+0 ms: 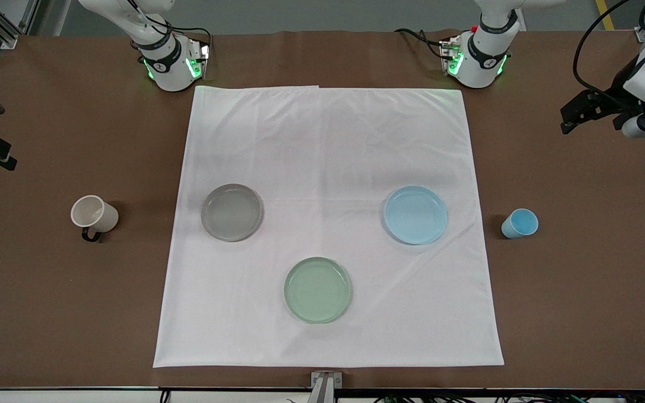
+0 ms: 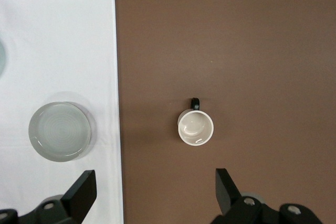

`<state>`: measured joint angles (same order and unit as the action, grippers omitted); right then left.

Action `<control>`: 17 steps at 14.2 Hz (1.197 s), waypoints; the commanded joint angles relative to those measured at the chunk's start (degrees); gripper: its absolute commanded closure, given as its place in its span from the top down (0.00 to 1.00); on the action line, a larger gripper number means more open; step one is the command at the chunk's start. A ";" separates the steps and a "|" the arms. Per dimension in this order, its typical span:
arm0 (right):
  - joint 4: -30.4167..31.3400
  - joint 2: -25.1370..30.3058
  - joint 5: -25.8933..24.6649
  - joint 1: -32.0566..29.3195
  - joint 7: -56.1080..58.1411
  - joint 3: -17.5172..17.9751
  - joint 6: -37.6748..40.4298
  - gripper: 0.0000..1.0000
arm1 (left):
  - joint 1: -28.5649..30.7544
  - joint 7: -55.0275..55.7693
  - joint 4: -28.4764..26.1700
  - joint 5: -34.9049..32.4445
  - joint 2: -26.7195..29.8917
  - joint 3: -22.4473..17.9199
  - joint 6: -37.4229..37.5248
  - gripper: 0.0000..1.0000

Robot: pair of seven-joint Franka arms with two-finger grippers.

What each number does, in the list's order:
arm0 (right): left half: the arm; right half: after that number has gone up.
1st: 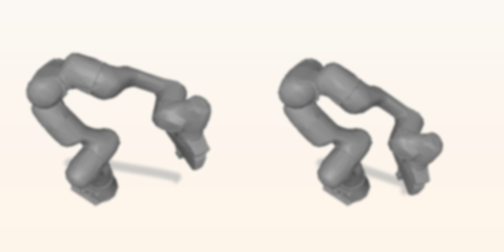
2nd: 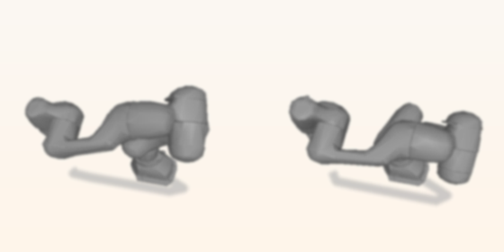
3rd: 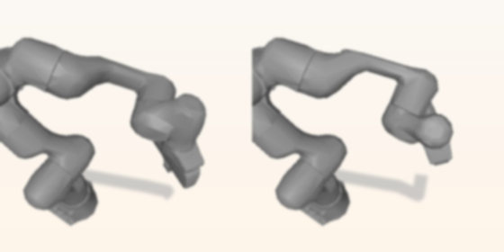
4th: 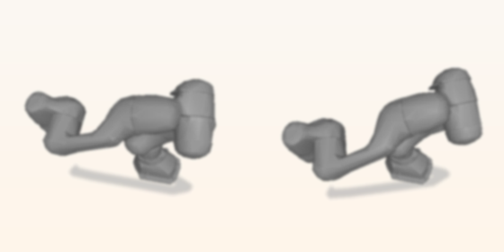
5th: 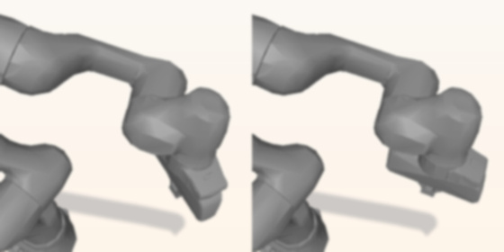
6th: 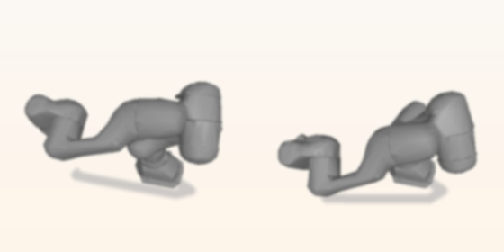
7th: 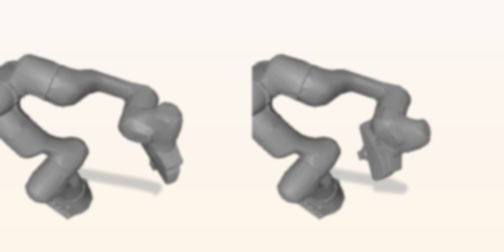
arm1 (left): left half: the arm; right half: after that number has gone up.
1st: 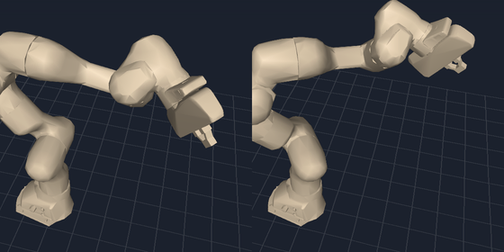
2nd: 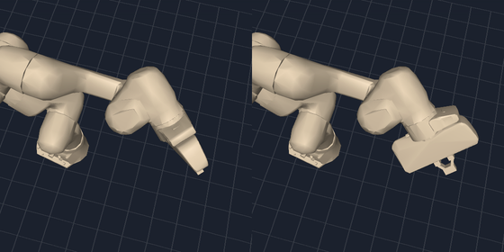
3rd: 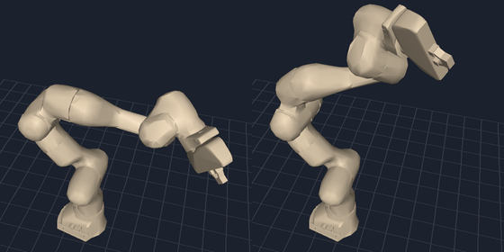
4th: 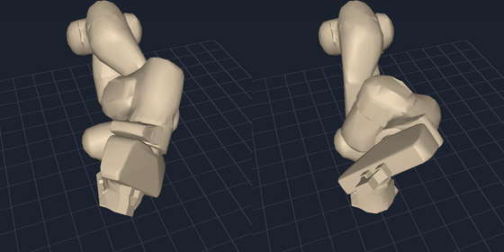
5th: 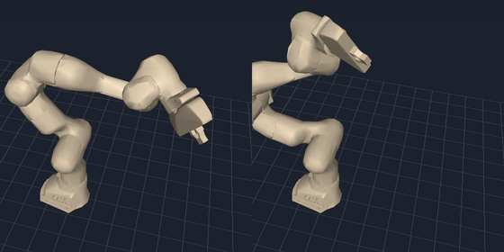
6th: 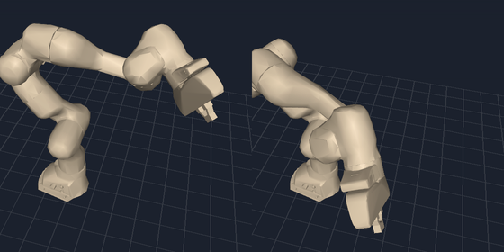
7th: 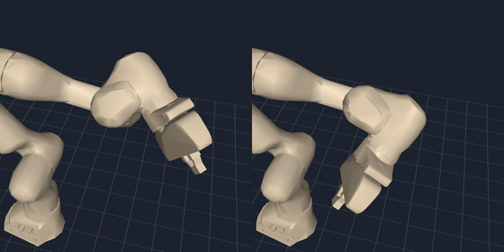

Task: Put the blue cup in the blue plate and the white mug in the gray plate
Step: 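Reach the left gripper to the blue cup while the right gripper reaches the mug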

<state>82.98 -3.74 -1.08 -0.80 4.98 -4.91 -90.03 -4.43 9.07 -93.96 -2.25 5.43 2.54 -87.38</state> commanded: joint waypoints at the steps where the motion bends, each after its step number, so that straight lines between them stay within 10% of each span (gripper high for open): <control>1: -1.33 -0.66 0.47 -0.16 -0.41 0.08 0.91 1.00 | 0.21 -0.89 1.32 0.93 -0.60 -0.25 0.11 1.00; 8: -1.33 -0.66 0.11 -0.25 -0.33 -0.01 0.82 1.00 | 2.49 -4.75 0.37 0.76 -5.24 -1.75 -1.46 1.00; 17: -0.01 -8.55 -0.85 -2.70 0.20 -0.19 0.30 1.00 | 7.51 -4.93 -17.47 0.05 -14.82 -1.75 -29.13 1.00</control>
<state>83.40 -7.82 -1.19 -1.83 5.00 -5.37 -89.44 2.68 4.97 -107.95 -2.25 -8.70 0.67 -111.70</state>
